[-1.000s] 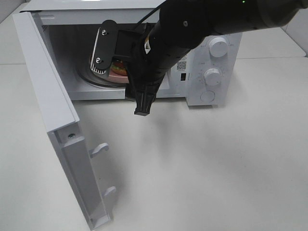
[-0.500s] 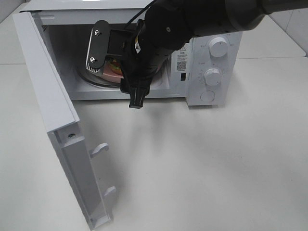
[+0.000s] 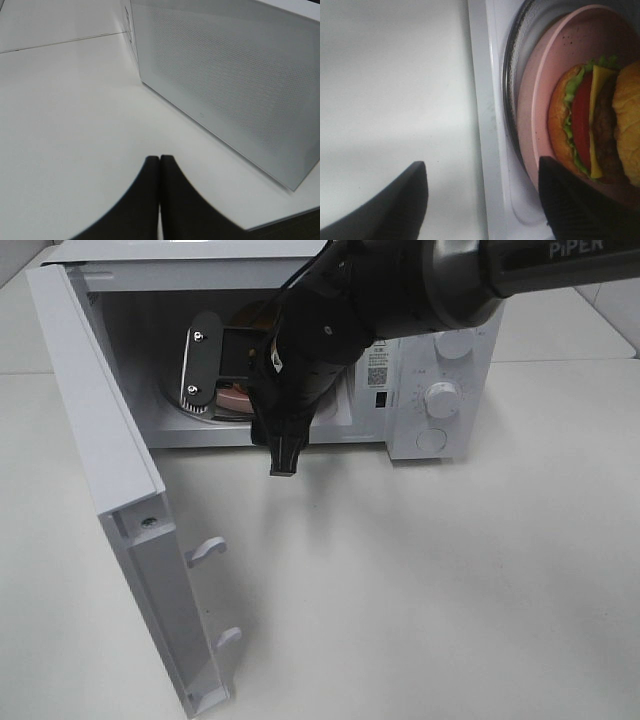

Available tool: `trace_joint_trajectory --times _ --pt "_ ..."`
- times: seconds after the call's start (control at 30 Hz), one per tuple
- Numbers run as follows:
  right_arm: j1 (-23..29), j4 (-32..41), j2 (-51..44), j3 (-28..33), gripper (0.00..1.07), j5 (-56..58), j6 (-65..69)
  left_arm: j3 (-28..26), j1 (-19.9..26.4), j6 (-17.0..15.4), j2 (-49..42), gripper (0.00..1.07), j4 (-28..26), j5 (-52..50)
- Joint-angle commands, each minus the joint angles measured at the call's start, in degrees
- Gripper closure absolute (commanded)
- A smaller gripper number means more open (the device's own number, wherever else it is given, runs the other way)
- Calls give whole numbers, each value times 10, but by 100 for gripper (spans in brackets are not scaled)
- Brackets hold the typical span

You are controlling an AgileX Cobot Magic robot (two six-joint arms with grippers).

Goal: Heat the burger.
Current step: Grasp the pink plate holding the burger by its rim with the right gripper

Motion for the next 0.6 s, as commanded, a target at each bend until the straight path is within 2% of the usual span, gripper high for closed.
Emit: trace_joint_trajectory --times 0.03,0.07,0.13,0.3,0.6 --pt "2 -58 9 -9 43 -2 50 2 1 -3 -1 107 2 -5" --pt "2 -58 9 -9 43 -2 50 2 1 -3 -1 107 2 -5" --pt "2 -113 13 -9 43 -3 91 2 1 -3 3 107 2 -5" --pt "1 -162 17 -9 43 -4 144 2 1 -3 17 107 2 -5" --pt "1 -207 18 -9 43 -26 148 2 1 -3 20 107 1 -4"
